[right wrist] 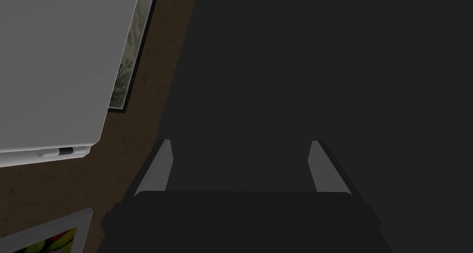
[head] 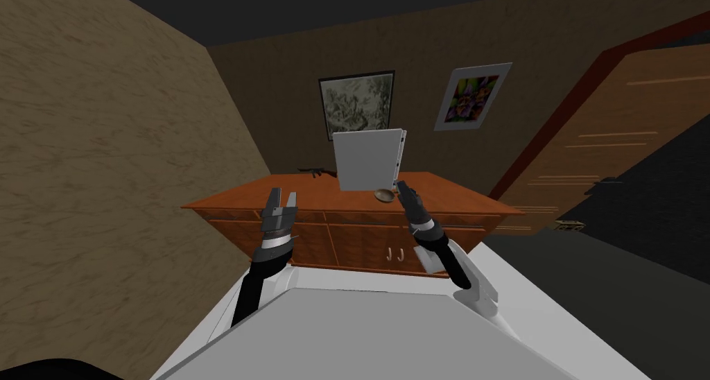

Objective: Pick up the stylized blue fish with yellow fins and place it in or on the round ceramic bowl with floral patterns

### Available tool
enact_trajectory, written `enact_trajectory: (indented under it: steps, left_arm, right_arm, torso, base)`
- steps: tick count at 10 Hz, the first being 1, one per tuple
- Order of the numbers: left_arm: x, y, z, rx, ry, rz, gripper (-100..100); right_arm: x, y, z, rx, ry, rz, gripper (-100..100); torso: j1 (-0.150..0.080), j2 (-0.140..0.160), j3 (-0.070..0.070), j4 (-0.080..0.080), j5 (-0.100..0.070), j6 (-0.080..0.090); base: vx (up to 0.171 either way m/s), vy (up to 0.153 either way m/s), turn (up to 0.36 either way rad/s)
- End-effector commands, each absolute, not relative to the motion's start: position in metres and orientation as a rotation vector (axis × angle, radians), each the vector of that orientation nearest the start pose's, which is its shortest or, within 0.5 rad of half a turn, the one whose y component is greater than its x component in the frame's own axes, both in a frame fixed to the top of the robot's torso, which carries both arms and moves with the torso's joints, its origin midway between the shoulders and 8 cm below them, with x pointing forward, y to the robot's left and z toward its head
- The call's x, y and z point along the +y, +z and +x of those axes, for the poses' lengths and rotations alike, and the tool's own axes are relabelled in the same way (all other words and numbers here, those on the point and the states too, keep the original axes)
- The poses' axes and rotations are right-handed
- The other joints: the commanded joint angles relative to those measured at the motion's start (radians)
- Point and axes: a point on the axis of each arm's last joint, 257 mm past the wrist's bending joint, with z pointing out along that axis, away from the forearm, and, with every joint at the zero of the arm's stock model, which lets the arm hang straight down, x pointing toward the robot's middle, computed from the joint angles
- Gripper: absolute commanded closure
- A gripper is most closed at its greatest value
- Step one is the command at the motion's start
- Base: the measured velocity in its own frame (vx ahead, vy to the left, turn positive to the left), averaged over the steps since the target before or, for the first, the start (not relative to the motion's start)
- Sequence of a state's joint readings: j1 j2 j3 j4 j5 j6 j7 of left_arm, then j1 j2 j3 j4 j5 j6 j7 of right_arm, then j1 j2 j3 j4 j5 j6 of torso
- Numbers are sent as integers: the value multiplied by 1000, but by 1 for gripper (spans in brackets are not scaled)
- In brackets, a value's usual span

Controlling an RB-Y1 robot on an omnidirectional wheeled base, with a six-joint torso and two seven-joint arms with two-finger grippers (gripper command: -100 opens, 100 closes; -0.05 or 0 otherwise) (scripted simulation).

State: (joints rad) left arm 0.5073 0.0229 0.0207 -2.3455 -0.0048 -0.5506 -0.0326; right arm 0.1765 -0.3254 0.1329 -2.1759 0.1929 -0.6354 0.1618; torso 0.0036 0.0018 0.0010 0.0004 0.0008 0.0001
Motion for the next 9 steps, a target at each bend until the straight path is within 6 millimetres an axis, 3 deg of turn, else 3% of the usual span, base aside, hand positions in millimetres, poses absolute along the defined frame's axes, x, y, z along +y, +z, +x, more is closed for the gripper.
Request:
enact_trajectory:
  steps: [1, 4, 7, 8, 9]
  left_arm:
    - [277, 60, 320, 564, -1271, -534, 0]
    - [277, 60, 320, 564, -1271, -534, 0]
    - [277, 60, 320, 564, -1271, -534, 0]
    - [277, 60, 320, 564, -1271, -534, 0]
    - [277, 60, 320, 564, -1271, -534, 0]
  right_arm:
    - [-129, 79, 348, 744, 1269, -116, -100]
    - [-95, 65, 353, 798, 1227, -288, -100]
    - [-77, 60, 355, 815, 1196, -402, -100]
    - [-65, 45, 358, 850, 1163, -483, -100]
    - [-63, 50, 358, 840, 1159, -504, -100]
  torso:
    - [0, 0, 0, 0, 0, 0]
    - [-1, -1, 0, 0, 0, 0]
    - [-1, 0, 0, 0, 0, 0]
    - [-2, -1, 0, 0, 0, 0]
    - [-2, -1, 0, 0, 0, 0]
  base:
    - [-34, 51, -22]
    - [-29, 39, -31]
    - [-30, 33, -21]
    - [-30, 30, -15]
    - [-29, 30, -11]
